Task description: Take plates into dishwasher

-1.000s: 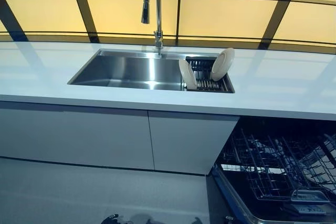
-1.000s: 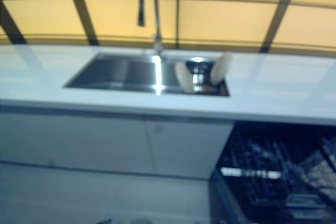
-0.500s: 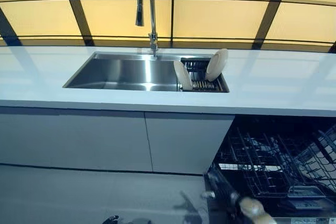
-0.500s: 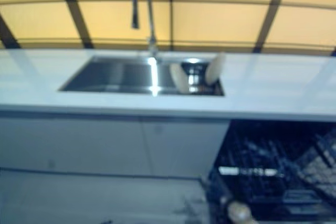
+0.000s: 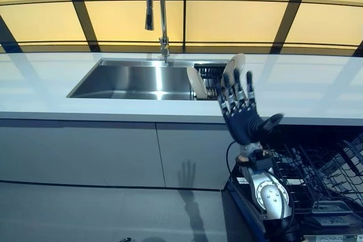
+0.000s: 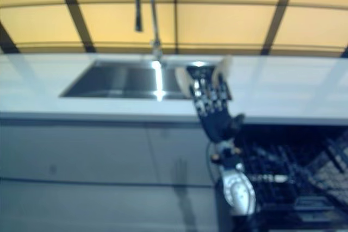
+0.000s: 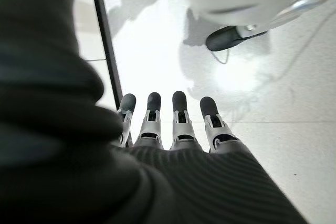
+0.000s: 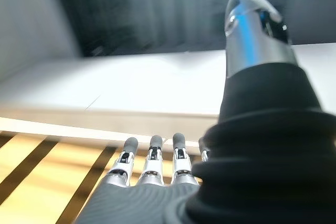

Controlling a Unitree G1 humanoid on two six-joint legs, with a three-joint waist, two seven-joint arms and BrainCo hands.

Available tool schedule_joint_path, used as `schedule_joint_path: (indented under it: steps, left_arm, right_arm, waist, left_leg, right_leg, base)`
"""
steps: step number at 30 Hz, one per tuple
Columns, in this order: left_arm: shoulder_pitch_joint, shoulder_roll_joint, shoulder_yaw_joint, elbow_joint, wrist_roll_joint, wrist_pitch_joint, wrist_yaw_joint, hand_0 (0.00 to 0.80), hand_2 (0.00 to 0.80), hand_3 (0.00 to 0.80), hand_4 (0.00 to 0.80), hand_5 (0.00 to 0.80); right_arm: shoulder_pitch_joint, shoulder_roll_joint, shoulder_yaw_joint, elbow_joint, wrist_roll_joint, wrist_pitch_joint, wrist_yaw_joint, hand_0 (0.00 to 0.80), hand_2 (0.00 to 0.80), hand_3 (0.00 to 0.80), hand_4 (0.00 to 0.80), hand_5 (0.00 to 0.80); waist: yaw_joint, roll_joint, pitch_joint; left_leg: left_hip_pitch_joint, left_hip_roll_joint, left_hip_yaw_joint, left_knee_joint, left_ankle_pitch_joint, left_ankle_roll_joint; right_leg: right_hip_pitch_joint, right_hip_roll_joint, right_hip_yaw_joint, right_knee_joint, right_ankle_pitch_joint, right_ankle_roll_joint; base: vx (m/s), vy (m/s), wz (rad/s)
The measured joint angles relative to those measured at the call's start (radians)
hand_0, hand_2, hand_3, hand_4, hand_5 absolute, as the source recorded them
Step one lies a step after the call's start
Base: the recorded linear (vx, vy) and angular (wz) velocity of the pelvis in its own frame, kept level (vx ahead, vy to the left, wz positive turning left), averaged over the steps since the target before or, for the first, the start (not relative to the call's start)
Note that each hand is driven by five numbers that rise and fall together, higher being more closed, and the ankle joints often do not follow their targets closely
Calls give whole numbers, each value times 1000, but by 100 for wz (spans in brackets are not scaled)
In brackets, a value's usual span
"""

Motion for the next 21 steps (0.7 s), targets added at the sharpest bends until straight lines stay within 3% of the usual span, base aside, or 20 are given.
schedule_joint_path:
  steps: [4, 7, 8, 11, 14, 17, 21]
  left_arm:
    - [1, -10, -8, 5, 0, -7, 12, 0, 0, 0, 0, 0]
    - [0, -11, -7, 5, 0, -12, 13, 0, 0, 0, 0, 0]
    - [0, -11, -7, 4, 0, -12, 13, 0, 0, 0, 0, 0]
    - [1, -11, -7, 0, 0, -10, 17, 0, 0, 0, 0, 0]
    - [1, -11, -5, 0, 0, -8, 28, 0, 0, 0, 0, 0]
    - [-5, -8, 1, 0, 4, -7, 53, 0, 0, 0, 0, 0]
    - [-61, 18, 49, 17, 40, -13, 96, 0, 0, 0, 0, 0]
  right_arm:
    - [-11, -11, -1, -15, -62, -101, -96, 0, 0, 0, 0, 0]
    - [-11, -74, -3, -13, -286, -187, -220, 0, 0, 0, 0, 0]
    - [-11, -112, -8, -11, -443, -224, -283, 0, 0, 0, 0, 0]
    - [-11, -234, -38, -11, -721, -276, -396, 0, 0, 0, 0, 0]
    - [-20, -320, -94, -12, -915, -297, -493, 0, 0, 0, 0, 0]
    - [-46, -387, -103, -12, -975, -296, -541, 0, 0, 0, 0, 0]
    - [-101, -396, -107, -11, -987, -279, -583, 0, 0, 0, 0, 0]
  waist:
    - [0, 5, 0]
    - [-2, 5, 0]
    - [-3, 5, -1]
    - [-3, 5, -1]
    - [-4, 4, 0]
    - [-3, -2, 10]
    - [0, -46, 93]
  left_leg:
    - [0, 1, 0, 0, 0, 0]
    - [1, 2, 1, 0, 0, 0]
    - [1, 4, 1, 0, 0, 0]
    - [1, 4, 2, 0, 0, 0]
    - [1, 6, 4, 2, 0, 0]
    - [-10, 12, 18, 44, -18, -7]
    - [-127, 41, 15, 343, -85, -38]
  right_leg:
    - [0, 2, 0, 0, 0, 0]
    - [0, 2, 0, 0, 0, 0]
    - [0, 2, 0, 0, 0, 0]
    - [0, 1, 1, 0, 0, 0]
    - [0, 3, 3, 1, 0, 0]
    - [-3, 4, 14, 8, -2, -4]
    - [-43, 12, 44, 133, -59, -52]
  base:
    - [15, -35, 0]
    - [19, -45, -1]
    - [37, -64, -1]
    - [52, -74, 0]
    - [38, -105, -2]
    - [11, -147, -9]
    - [37, -189, -10]
